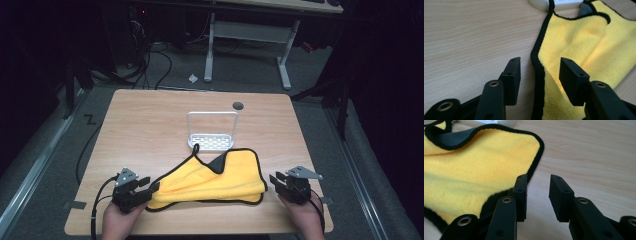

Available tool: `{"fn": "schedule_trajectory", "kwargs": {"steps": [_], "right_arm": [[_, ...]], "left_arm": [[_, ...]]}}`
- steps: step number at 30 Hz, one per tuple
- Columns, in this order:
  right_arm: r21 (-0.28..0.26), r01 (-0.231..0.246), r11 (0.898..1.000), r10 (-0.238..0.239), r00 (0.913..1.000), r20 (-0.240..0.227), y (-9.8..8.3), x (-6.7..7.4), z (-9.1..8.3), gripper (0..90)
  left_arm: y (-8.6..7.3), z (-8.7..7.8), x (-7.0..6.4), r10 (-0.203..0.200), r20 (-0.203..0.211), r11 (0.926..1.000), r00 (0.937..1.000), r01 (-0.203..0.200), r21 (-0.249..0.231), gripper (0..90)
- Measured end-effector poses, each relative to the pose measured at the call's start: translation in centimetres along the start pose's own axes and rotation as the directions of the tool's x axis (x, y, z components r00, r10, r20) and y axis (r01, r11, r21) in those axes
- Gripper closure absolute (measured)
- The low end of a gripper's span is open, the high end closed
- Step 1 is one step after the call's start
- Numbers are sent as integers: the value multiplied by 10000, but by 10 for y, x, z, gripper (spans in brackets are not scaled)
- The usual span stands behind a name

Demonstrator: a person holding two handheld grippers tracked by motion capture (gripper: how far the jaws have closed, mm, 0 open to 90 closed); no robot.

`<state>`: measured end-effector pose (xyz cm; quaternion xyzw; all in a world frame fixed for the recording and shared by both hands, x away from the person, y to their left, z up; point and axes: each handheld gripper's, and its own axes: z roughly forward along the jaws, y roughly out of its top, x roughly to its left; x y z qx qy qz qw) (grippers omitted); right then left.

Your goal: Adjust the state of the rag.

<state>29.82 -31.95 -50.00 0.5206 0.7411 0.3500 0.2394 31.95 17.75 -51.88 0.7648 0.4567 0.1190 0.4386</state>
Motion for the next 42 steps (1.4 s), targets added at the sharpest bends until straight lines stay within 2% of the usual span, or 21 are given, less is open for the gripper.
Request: {"fn": "schedule_trajectory", "kwargs": {"steps": [4,5,6,8,11,12,15,18,21,25,28,30,31,32,33,34,35,37,39,41,42], "right_arm": [[455,339,9984,-326,9991,-279,-15,5,-7,810],[455,339,9984,-326,9991,-279,-15,5,-7,810],[589,648,9962,-616,9966,-542,-18,11,-10,863],[731,946,9928,-896,9936,-686,-21,18,-13,899],[675,1233,9901,-1137,9848,-1314,-21,30,-14,900],[686,1396,9878,-1278,9797,-1543,-20,35,-12,900],[858,1857,9789,-1691,9705,-1720,-16,50,3,899],[1113,2000,9735,-1813,9706,-1581,-12,54,19,892],[1200,1797,9764,-1595,9740,-1609,-14,49,23,895],[1276,1597,9789,-1411,9795,-1438,-27,45,7,897],[1282,1376,9822,-1229,9856,-1158,-41,39,-10,897],[1320,1080,9853,-965,9912,-904,-52,34,-22,897],[1384,827,9869,-727,9945,-759,-56,31,-29,896],[1384,827,9869,-727,9945,-759,-56,31,-29,896],[1396,523,9888,-456,9977,-509,-64,24,-38,896],[1378,382,9897,-339,9989,-336,-67,21,-42,894],[1296,296,9911,-269,9994,-226,-69,19,-46,889],[1078,69,9942,-78,9999,77,-71,15,-54,880],[828,-52,9966,34,9998,221,-71,11,-58,877],[683,-196,9975,174,9993,323,-70,10,-60,877],[638,-205,9978,183,9992,349,-69,9,-60,877]], "left_arm": [[5,2,-4,266,70,9995,9996,-265,-173,546],[5,2,-4,266,70,9995,9996,-265,-173,550],[10,1,-6,397,137,9984,9991,-391,-406,559],[13,1,-7,571,227,9968,9981,-557,-567,617],[14,4,-7,537,270,9968,9982,-520,-606,648],[14,4,-6,470,241,9972,9986,-455,-591,652],[12,4,-5,366,182,9976,9992,-355,-591,659],[10,2,-6,346,176,9973,9992,-334,-649,666],[15,1,-9,496,273,9958,9984,-473,-780,665],[31,8,-16,947,533,9920,9941,-897,-891,658],[45,24,-23,1406,679,9879,9877,-1355,-758,655],[48,30,-24,1451,804,9878,9861,-1397,-690,656],[52,46,-26,1474,1108,9886,9828,-1427,-489,659],[52,46,-26,1474,1108,9886,9828,-1427,-489,663],[54,63,-31,1573,1308,9875,9789,-1562,-185,668],[54,63,-31,1573,1308,9875,9789,-1562,-185,671],[54,79,-37,1790,1575,9829,9712,-1835,140,677],[52,93,-42,1873,1761,9785,9664,-1994,533,703],[50,103,-46,2221,1685,9640,9604,-2422,1096,744],[49,104,-48,2492,1614,9562,9549,-2690,1154,773],[49,104,-48,2492,1614,9562,9549,-2690,1154,788]]}}
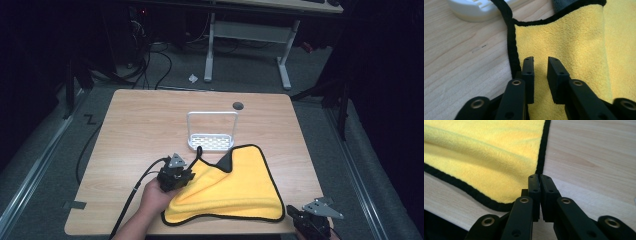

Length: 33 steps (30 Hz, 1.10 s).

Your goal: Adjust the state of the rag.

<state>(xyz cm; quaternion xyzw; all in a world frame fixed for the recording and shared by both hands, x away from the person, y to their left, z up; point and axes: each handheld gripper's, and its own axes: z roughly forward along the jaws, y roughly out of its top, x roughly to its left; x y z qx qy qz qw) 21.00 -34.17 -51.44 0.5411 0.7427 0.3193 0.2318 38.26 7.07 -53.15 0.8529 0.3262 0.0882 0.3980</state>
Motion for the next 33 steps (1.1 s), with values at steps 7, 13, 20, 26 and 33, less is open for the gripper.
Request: {"fn": "schedule_trajectory", "kwargs": {"steps": [7,13,20,26,33], "right_arm": [[-18,343,9994,-344,9993,-166,8,4,9,864],[-81,615,9981,-617,9973,-404,17,6,18,853],[-240,786,9966,-800,9949,-610,28,10,27,821],[-433,940,9946,-974,9916,-848,45,13,41,772],[-250,1296,9913,-1309,9895,-607,84,12,86,720]], "left_arm": [[-11,-12,8,2,-1210,10000,9927,-12,-83,844],[-25,-30,35,-910,-2295,9955,9691,825,-464,843],[-33,-47,51,-1890,-2867,9798,9392,1610,-1184,733],[-42,-68,26,-2010,-1717,9731,9644,1763,-1485,689],[-49,-64,-7,-1203,-1362,9899,9833,1086,-909,642]]}}
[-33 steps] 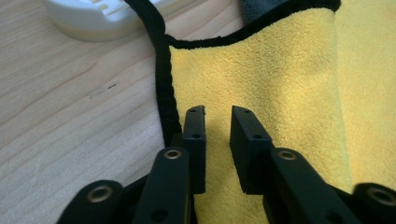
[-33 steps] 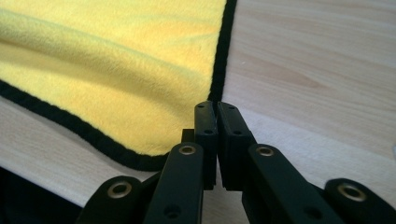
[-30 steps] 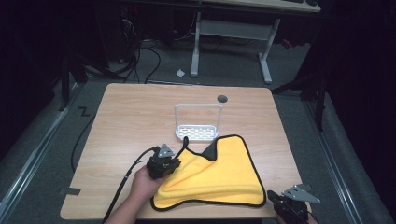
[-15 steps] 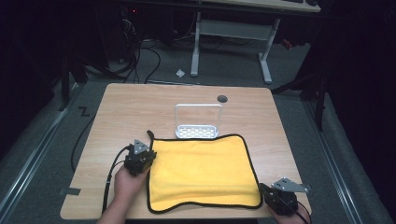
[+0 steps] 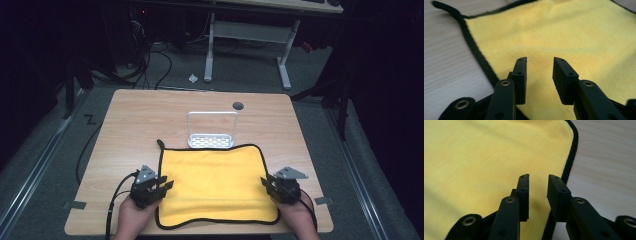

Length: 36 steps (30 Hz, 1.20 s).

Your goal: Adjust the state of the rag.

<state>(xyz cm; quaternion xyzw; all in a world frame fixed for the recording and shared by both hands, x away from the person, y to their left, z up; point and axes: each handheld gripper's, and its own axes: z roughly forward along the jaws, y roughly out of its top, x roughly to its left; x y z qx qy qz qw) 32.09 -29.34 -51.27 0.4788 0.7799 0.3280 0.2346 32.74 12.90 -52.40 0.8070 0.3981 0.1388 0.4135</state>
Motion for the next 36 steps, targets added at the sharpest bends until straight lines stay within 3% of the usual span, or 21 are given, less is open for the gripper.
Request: {"fn": "schedule_trajectory", "kwargs": {"steps": [1,4,11,14,17,21,22,24,27,29,32,36], "right_arm": [[280,-70,9996,67,9999,90,10,-5,19,720],[609,-149,9980,137,9997,213,14,-10,36,721],[600,-170,9981,169,9999,17,-7,-9,13,720],[399,-132,9991,126,9998,157,-16,-10,6,715],[378,-168,9991,155,9993,335,-15,-13,8,714],[278,-265,9993,252,9986,473,-12,-19,13,714],[283,-375,9989,360,9980,526,-10,-22,15,707],[171,-462,9988,453,9975,546,-9,-21,12,675],[-414,-466,9981,475,9987,200,-3,-13,-1,651],[-881,-309,9956,306,9995,-56,2,-2,-9,633],[-1249,154,9921,-163,9998,-64,7,14,-15,622],[-1209,445,9917,-448,9990,3,9,25,-13,618]], "left_arm": [[-2,7,-1,292,-263,9987,9992,-281,429,644],[-5,9,3,228,-152,9986,9996,-221,476,655],[-14,-2,-12,1019,-140,9916,9947,-1004,820,660],[-13,0,-12,943,-175,9932,9954,-928,709,659],[-9,6,-9,819,-194,9952,9965,-807,553,656],[-2,13,-5,425,124,9976,9990,-431,549,606],[-1,12,-3,241,181,9986,9995,-250,477,590],[2,7,10,8,-186,9999,9998,-6,126,566],[9,10,31,-344,-568,9992,9978,332,-228,537],[14,17,44,-649,-628,9975,9959,629,-332,521],[24,33,57,-914,-765,9955,9929,893,-307,501],[37,54,67,-801,-1094,9968,9908,788,-162,473]]}}
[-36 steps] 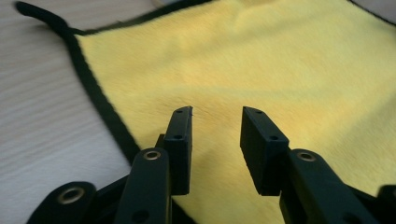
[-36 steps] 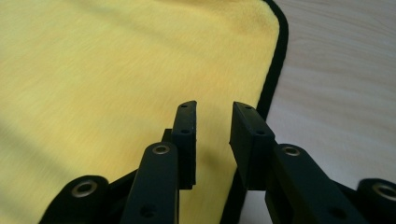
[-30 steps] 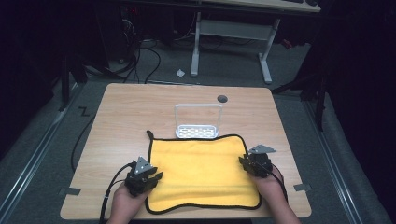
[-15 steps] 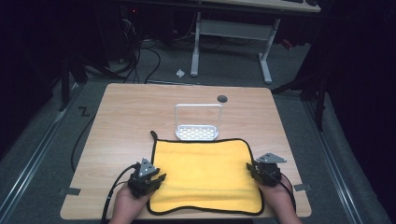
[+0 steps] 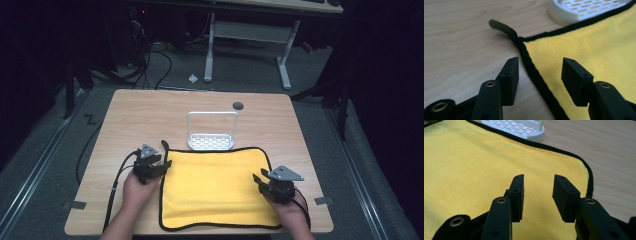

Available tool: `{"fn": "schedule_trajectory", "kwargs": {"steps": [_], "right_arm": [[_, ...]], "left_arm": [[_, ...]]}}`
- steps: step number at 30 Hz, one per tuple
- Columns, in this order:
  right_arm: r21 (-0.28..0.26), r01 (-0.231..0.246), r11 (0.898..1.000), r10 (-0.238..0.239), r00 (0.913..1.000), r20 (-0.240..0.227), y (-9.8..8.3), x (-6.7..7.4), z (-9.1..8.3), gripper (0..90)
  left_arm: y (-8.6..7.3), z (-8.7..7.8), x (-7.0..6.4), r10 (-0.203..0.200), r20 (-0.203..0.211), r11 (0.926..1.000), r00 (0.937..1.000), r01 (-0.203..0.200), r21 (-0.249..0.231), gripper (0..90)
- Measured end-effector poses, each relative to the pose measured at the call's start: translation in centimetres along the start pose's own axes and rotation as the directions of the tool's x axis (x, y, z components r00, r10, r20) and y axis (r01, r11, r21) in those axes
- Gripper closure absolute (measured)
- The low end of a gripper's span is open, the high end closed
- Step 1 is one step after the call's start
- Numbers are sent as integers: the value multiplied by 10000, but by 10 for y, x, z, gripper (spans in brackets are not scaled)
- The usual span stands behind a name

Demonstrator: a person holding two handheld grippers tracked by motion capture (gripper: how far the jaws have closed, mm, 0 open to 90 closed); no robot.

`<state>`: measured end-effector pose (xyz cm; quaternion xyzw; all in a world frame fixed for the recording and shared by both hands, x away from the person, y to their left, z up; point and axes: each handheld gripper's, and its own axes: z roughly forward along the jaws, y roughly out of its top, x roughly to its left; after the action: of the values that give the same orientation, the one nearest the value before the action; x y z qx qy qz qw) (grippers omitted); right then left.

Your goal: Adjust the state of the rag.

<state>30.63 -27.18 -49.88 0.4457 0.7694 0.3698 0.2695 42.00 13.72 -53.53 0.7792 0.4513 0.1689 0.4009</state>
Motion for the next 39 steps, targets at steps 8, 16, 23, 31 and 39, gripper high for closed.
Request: {"fn": "schedule_trajectory", "kwargs": {"steps": [8,16,23,31,39], "right_arm": [[-72,428,9991,-432,9968,-678,6,20,2,588],[-454,1150,9923,-1214,9752,-1850,23,73,4,506],[-486,1793,9826,-1858,9447,-2701,35,127,16,487],[-363,2670,9630,-2616,8940,-3638,39,186,36,483],[-446,3307,9427,-3172,8468,-4269,44,229,50,489]], "left_arm": [[17,24,-4,308,-582,9993,9978,-295,236,435],[18,27,-16,766,-304,9969,9966,-761,175,719],[16,25,1,-369,927,9993,9950,366,55,820],[14,21,6,-747,1248,9966,9894,783,-243,809],[13,21,8,-949,1384,9951,9858,976,-132,804]]}}
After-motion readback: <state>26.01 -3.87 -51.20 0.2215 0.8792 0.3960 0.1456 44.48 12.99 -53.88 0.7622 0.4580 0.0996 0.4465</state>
